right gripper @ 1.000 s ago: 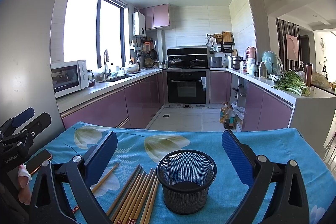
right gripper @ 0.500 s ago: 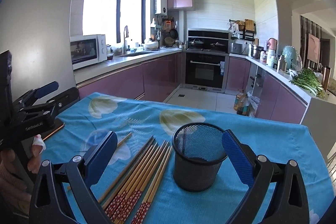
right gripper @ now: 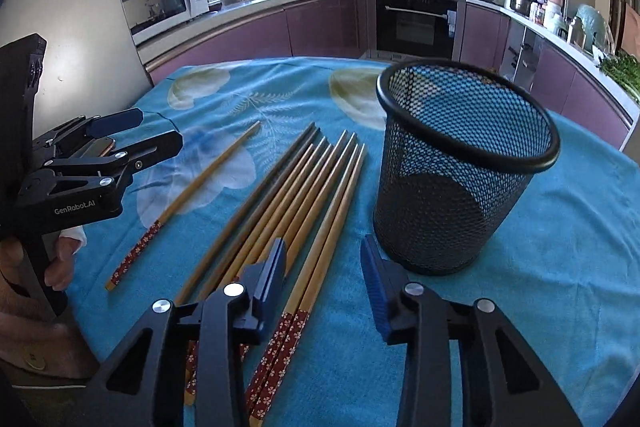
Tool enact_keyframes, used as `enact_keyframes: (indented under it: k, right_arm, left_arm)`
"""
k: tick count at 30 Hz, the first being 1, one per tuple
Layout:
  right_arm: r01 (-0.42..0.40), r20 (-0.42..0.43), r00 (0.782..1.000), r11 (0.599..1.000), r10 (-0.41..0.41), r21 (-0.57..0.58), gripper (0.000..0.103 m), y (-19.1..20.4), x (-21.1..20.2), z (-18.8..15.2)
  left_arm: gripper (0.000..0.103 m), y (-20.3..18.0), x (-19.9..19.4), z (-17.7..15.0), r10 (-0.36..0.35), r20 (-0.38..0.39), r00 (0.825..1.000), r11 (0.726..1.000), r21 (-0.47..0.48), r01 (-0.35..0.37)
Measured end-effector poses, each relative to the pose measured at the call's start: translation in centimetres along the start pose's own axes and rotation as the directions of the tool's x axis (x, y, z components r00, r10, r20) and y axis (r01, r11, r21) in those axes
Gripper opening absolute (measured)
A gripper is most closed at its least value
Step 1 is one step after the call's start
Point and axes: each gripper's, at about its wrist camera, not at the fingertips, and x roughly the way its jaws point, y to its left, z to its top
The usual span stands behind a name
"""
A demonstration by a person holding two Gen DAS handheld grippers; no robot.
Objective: Organize utensils
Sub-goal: 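Lower the right gripper onto one chopstick and close on it, then lift the chopstick upright and lower it into the black mesh holder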
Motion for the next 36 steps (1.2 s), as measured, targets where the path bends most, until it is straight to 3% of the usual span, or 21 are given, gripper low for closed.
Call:
enact_keyframes:
  k: [8,20,22,24,25,26,31,36]
  right_arm:
    - [0.011,-0.035,0.999,0.999,-0.009,0.052,0.026,-0.8,0.5,-0.6]
    - [0.068,-0.066,0.996,0.998,-0.067,0.002,0.026,-0.2,2.2,0.4]
    - [0.060,-0.063,0.996,0.998,-0.059,0.015,0.025,-0.4,2.4,0.7]
    - [0.052,-0.061,0.997,0.998,-0.050,0.031,0.021,-0.7,2.5,0.9]
    - [0.048,-0.060,0.997,0.998,-0.046,0.036,0.012,-0.8,2.5,0.9]
    - [0.036,-0.060,0.998,0.998,-0.033,0.045,0.007,-0.9,2.5,0.9]
    - [-0.001,-0.043,0.999,0.997,0.004,0.077,0.006,-1.5,1.9,0.8]
    - [-0.062,0.007,0.998,0.996,0.062,0.065,0.005,-1.3,0.0,1.2]
  left_arm:
    - [0.062,-1.4,2.7,-0.7,-0.066,-0.104,0.992,0.997,0.029,0.070]
    - [0.038,-1.9,5.3,-0.8,-0.125,-0.203,0.971,0.992,0.000,0.127]
    - [0.025,-1.9,5.5,-0.6,-0.131,-0.205,0.970,0.991,-0.012,0.131]
    - [0.019,-1.8,5.6,-0.4,-0.134,-0.208,0.969,0.991,-0.025,0.132]
    - [0.011,-1.7,5.6,-0.4,-0.137,-0.209,0.968,0.991,-0.032,0.133]
    - [0.010,-1.7,5.5,-0.4,-0.142,-0.210,0.967,0.990,-0.043,0.136]
    - [0.007,-1.4,5.2,-0.4,-0.145,-0.211,0.967,0.989,-0.070,0.134]
    - [0.007,-1.0,3.4,0.3,-0.200,-0.177,0.964,0.979,-0.084,0.188]
